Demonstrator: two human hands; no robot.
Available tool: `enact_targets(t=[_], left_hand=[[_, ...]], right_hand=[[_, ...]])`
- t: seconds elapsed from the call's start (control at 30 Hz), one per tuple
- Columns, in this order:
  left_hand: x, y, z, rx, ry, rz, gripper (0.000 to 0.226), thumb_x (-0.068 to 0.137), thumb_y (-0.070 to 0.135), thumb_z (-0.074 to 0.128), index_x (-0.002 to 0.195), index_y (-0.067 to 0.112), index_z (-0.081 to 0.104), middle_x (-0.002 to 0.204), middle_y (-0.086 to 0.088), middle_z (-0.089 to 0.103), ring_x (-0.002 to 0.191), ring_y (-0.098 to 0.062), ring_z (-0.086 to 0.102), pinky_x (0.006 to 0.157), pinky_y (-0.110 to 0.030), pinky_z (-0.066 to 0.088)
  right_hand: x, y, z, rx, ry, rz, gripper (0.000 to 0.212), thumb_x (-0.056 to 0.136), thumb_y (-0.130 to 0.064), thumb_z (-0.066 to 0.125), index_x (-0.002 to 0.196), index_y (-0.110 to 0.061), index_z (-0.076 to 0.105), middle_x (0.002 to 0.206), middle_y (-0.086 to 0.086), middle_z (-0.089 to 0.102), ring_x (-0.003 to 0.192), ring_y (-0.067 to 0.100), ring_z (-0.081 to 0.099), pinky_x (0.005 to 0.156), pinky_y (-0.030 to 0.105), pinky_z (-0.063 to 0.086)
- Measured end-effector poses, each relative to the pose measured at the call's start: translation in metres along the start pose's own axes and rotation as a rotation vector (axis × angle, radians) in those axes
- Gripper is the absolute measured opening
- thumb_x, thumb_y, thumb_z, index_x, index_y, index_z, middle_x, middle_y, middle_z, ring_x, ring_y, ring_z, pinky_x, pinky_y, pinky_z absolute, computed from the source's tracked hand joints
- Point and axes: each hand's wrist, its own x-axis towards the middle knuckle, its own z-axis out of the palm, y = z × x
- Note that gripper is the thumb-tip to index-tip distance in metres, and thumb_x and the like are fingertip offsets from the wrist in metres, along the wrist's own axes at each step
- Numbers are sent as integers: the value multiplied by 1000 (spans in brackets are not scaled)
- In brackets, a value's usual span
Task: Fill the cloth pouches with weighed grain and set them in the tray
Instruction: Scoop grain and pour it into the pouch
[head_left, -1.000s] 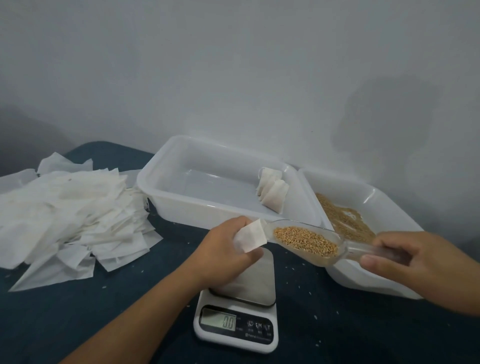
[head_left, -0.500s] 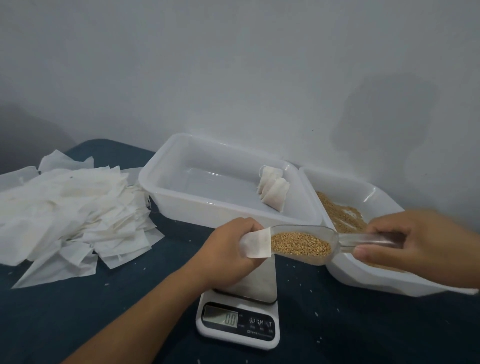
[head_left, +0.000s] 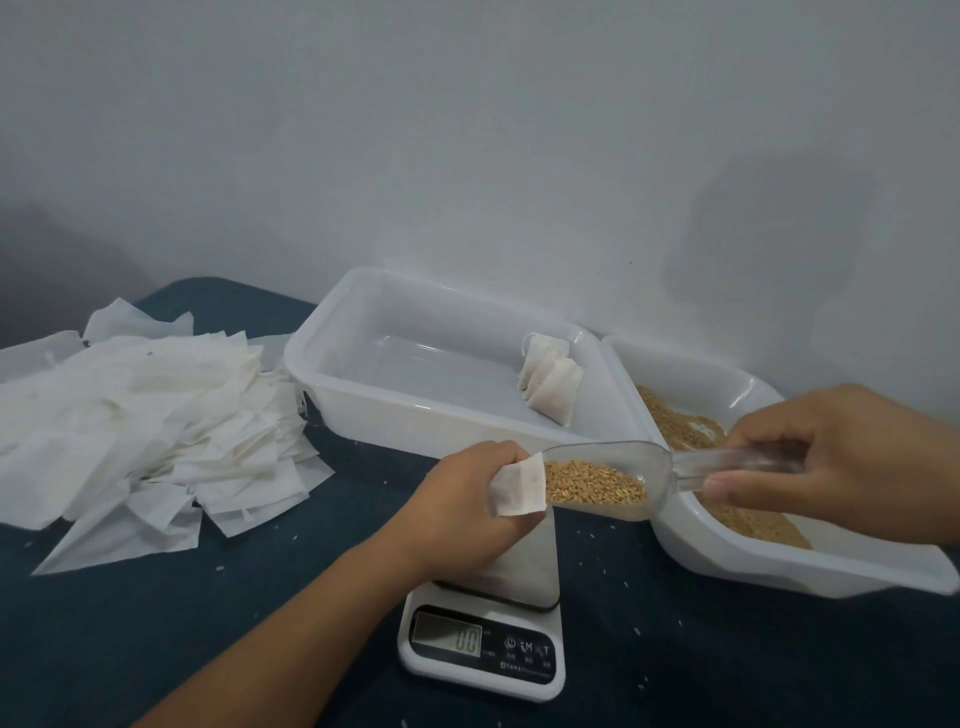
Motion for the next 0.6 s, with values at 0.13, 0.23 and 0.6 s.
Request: enact_targets(t=[0.13, 0.23, 0.6], left_hand=[[0, -1, 1, -9, 2, -12, 22, 89, 46, 74, 105, 45, 59, 107, 22, 64, 105, 10, 53, 81, -15, 47], [0, -1, 1, -31, -1, -25, 23, 90, 46, 74, 109, 43, 61, 109, 21, 65, 103, 5, 58, 85, -19, 51], [-2, 5, -4, -119, 15, -45, 23, 91, 38, 77, 109, 38, 62, 109, 18, 68, 101, -3, 63, 83, -18, 54]], right_hand=[[0, -8, -5, -22, -8, 16, 68, 54, -104, 49, 86, -49, 75, 61, -11, 64, 56, 11, 59, 53, 27, 46], [1, -15, -11, -40, -26, 22, 68, 54, -105, 48, 87, -51, 74, 64, -11, 65, 58, 11, 60, 56, 35, 51], [7, -28, -21, -96, -47, 3, 74, 52, -106, 46, 87, -49, 75, 66, -8, 67, 60, 11, 61, 62, 39, 55]])
